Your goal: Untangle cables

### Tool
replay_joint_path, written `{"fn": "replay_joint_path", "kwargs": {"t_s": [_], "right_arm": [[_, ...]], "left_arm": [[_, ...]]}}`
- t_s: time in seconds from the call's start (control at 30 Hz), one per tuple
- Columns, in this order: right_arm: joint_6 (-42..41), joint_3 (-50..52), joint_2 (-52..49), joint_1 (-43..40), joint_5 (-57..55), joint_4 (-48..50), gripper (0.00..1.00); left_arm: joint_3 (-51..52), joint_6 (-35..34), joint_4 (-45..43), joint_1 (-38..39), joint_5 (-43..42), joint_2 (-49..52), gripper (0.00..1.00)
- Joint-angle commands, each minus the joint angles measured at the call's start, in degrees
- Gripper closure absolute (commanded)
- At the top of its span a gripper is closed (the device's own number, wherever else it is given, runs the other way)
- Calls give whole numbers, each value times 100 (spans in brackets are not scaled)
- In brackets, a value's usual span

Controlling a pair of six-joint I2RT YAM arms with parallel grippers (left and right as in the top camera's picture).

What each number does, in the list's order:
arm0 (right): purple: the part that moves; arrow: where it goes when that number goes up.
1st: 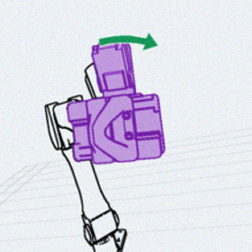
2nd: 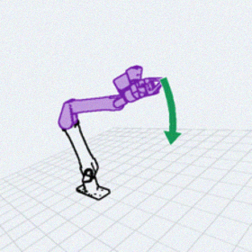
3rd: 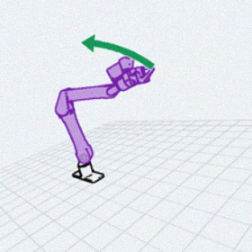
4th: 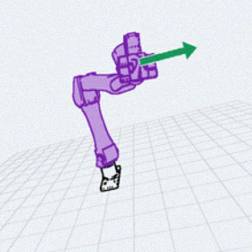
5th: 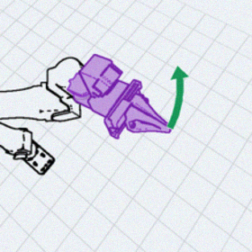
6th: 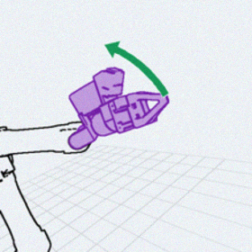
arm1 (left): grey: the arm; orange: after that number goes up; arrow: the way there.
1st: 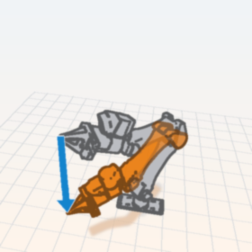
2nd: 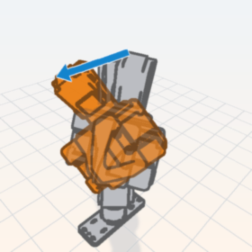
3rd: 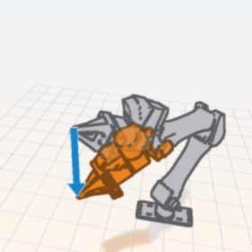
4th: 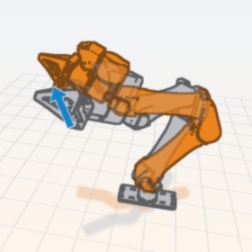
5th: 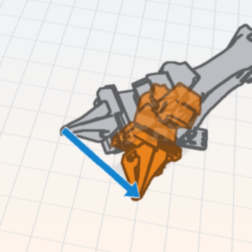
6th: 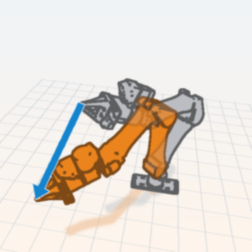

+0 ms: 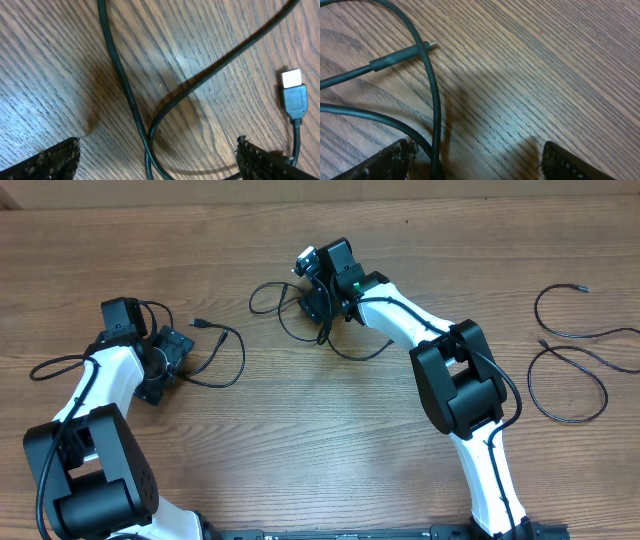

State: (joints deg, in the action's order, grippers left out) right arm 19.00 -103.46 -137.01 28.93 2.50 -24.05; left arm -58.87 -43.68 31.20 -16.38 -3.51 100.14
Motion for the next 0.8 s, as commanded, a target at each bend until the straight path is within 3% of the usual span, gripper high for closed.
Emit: {"fn": "replay_joint_path", "kwargs": {"t_s": [0.0,0.13,0.2,0.4,0.77], "right_arm": [[-175,107,-181,61,-103,-90,17],[-575,107,-57,61,-162,-127,10],[-713,107,-26,61,-160,-127,0],[-728,105,50,61,-151,-114,0],[-723,-105,761,96,-13,-186,0]], "left_arm": [[-179,627,48,-155,-612,-105,0],[-225,752,297,-376,-564,-516,0],[-225,752,424,-466,-319,-719,0],[-225,743,251,-487,129,-750,1],[-227,636,310,-813,94,-726,1]]}}
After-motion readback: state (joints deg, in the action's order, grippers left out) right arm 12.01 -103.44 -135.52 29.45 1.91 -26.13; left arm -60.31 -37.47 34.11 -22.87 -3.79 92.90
